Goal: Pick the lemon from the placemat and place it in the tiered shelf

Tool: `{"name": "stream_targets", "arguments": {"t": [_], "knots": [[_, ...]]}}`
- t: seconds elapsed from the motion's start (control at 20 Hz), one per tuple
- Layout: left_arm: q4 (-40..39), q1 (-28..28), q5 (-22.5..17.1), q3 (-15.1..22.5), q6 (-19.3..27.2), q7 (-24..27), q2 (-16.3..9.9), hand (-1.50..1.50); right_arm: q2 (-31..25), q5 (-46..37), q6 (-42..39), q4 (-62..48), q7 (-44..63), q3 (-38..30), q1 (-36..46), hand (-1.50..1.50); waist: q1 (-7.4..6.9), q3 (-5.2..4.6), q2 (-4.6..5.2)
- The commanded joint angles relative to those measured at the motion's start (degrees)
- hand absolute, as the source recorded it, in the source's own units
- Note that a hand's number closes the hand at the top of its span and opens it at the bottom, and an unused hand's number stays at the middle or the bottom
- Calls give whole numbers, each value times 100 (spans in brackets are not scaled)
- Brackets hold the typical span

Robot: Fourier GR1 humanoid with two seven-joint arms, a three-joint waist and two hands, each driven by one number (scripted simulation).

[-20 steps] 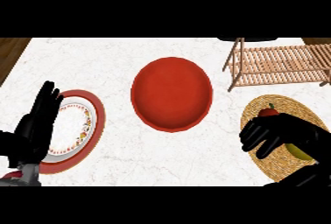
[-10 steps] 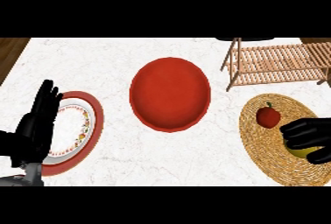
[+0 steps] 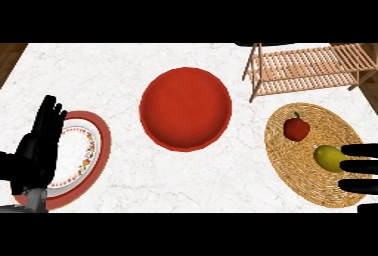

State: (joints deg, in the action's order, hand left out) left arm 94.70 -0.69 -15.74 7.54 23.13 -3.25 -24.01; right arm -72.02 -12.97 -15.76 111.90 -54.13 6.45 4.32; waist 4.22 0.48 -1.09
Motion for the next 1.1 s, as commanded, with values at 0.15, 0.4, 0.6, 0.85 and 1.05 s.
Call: {"name": "stream_targets", "arguments": {"t": [0.15, 0.4, 0.6, 0.85, 1.05], "knots": [[236, 167, -35, -189, -98, -14, -179, 0, 305, -2107, 2015, -337, -1076, -301, -1528, -150, 13, -15, 14], [133, -124, 60, -113, -102, -221, -133, 0, 897, -2969, 3296, -792, -1382, -539, -2571, -150, -76, -28, 54], [-37, -172, -47, -210, -320, -55, -78, 0, 1414, -3549, 4040, -789, -1098, -707, -2812, -150, -230, -41, 84], [168, -405, 193, 41, -153, -355, 104, 0, 2069, -4277, 4907, -1653, -757, -898, -2720, -150, -355, -38, 103], [138, -394, 175, -171, -460, -443, 47, 0, 2233, -4227, 4591, -1655, -913, -870, -2466, -150, -401, -46, 105]]}}
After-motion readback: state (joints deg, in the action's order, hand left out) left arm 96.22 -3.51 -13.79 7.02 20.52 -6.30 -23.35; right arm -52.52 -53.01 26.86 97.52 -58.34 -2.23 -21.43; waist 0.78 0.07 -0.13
